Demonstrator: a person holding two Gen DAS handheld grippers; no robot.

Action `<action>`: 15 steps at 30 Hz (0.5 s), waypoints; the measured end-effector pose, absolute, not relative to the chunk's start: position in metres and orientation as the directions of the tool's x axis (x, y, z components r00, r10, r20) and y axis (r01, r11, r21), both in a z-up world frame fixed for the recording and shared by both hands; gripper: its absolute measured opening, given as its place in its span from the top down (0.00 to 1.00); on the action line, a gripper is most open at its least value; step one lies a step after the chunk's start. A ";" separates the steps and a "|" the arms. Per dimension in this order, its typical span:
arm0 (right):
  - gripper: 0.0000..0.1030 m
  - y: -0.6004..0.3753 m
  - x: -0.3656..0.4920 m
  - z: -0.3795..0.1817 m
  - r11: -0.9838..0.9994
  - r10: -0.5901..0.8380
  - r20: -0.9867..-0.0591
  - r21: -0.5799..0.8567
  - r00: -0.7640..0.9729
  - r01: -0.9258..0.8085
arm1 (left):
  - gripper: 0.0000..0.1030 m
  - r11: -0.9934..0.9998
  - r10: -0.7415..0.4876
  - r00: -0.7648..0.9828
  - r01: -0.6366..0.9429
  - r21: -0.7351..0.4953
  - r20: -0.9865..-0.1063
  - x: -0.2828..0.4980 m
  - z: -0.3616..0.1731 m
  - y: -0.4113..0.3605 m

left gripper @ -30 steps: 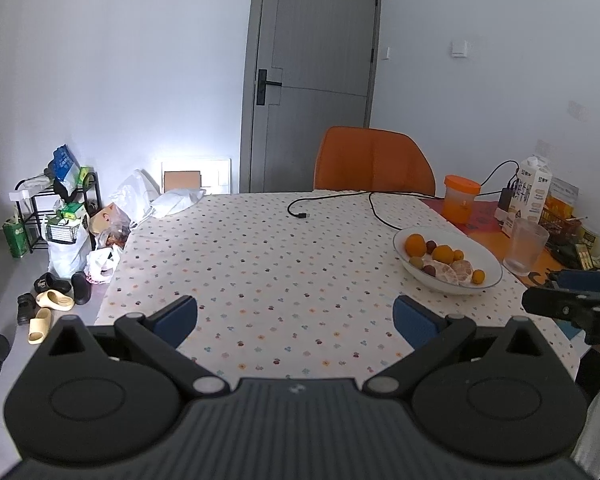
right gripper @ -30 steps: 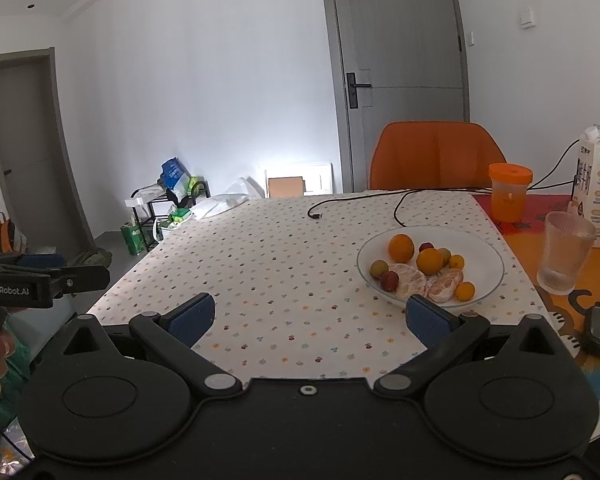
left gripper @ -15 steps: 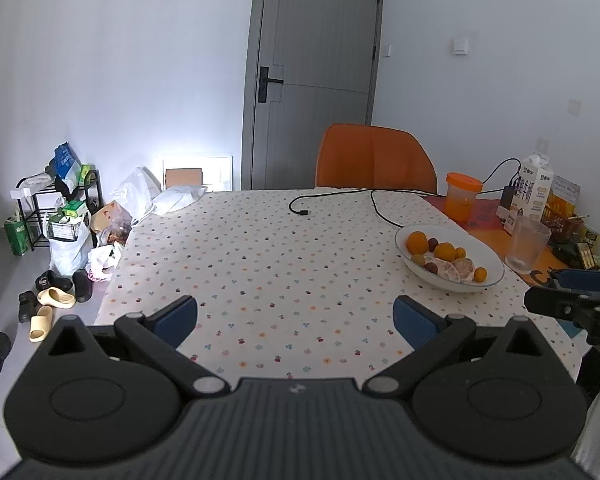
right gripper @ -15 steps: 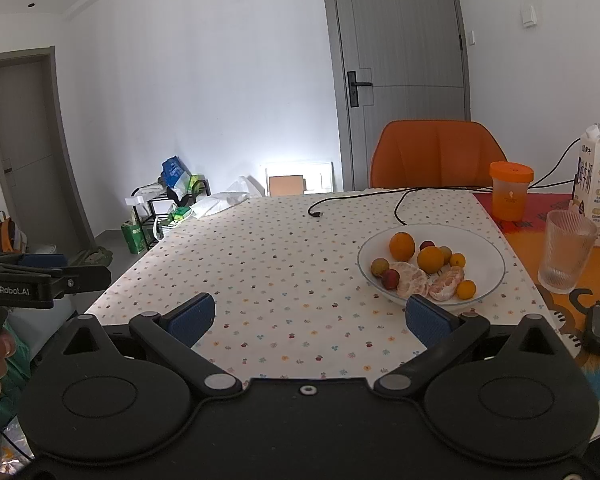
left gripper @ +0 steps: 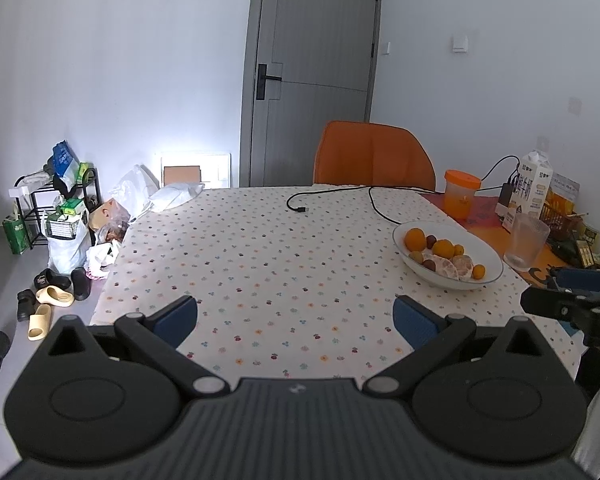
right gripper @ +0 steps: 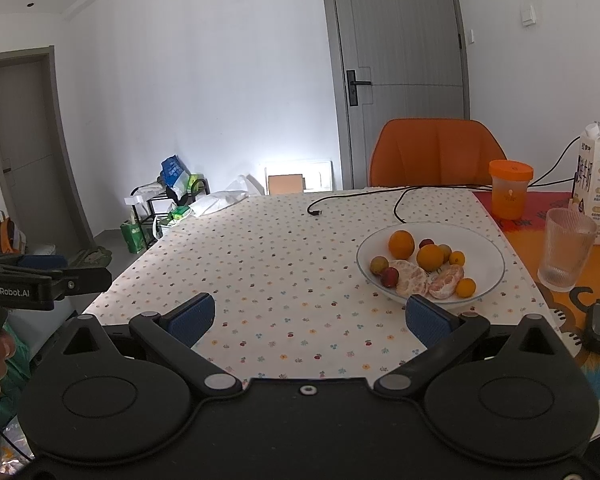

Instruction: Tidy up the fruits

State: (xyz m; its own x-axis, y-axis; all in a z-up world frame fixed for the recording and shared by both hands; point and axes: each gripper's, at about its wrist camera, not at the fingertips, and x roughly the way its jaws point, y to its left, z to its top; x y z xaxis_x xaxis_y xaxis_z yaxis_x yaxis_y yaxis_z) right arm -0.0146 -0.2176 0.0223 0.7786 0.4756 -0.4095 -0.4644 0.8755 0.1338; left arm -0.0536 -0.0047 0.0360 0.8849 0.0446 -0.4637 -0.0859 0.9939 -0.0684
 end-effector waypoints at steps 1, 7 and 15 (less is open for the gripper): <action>0.00 -0.218 -0.014 0.022 0.876 0.475 -0.411 0.133 0.778 -0.464 | 0.00 0.994 0.045 0.884 -0.086 -0.067 -0.465 -0.054 0.036 -0.005; 0.00 -0.218 -0.012 0.022 0.879 0.471 -0.410 0.136 0.781 -0.458 | 0.00 0.995 0.041 0.887 -0.079 -0.065 -0.459 -0.054 0.036 -0.006; 0.00 -0.218 -0.013 0.022 0.877 0.473 -0.410 0.135 0.780 -0.461 | 0.00 0.995 0.036 0.891 -0.073 -0.064 -0.452 -0.056 0.036 -0.007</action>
